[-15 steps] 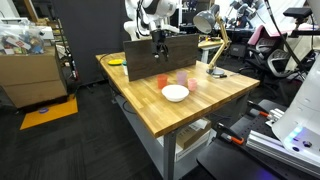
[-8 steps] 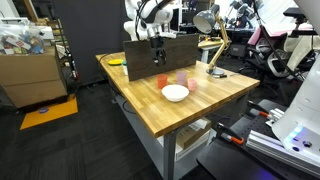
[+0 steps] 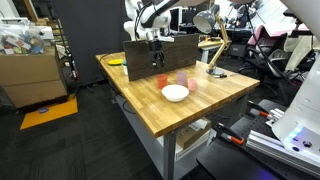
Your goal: Pour the contents in the red cup into the white bowl
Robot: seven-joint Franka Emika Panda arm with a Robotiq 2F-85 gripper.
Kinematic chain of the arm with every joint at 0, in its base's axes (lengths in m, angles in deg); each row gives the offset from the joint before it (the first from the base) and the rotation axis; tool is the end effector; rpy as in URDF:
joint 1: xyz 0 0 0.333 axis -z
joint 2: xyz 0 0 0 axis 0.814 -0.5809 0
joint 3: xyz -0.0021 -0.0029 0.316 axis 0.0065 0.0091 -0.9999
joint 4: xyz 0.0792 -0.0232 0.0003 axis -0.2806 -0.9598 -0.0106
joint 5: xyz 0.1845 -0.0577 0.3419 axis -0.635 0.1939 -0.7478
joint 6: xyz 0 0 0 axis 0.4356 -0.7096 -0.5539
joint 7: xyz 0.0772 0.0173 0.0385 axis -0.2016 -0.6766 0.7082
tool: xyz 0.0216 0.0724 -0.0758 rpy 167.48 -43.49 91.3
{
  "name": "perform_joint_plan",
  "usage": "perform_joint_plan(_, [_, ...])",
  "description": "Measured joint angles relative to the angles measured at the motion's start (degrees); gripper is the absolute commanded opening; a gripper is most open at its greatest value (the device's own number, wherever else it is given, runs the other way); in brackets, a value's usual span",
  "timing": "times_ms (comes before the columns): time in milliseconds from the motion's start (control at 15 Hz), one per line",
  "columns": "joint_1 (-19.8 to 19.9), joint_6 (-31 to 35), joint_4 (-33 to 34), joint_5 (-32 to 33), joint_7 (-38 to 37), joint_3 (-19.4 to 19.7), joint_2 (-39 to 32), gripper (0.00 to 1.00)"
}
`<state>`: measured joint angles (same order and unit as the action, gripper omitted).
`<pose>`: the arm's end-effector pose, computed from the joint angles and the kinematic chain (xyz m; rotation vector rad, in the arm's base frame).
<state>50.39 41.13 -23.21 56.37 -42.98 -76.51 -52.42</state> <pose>0.7231 0.1034 0.2373 -2.9021 -0.7818 0.4528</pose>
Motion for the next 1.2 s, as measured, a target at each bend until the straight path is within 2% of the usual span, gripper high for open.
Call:
perform_joint_plan(533, [0.13, 1.16, -0.06, 0.0, -0.96, 0.37, -0.26, 1.0])
perform_joint_plan(933, [2.64, 4.68, 0.06, -0.08, -1.76, 0.97, -4.09, 1.0])
perform_joint_plan(1200, [2.2, 4.69, 0.17, -0.09, -1.75, -0.02, -4.72, 1.0])
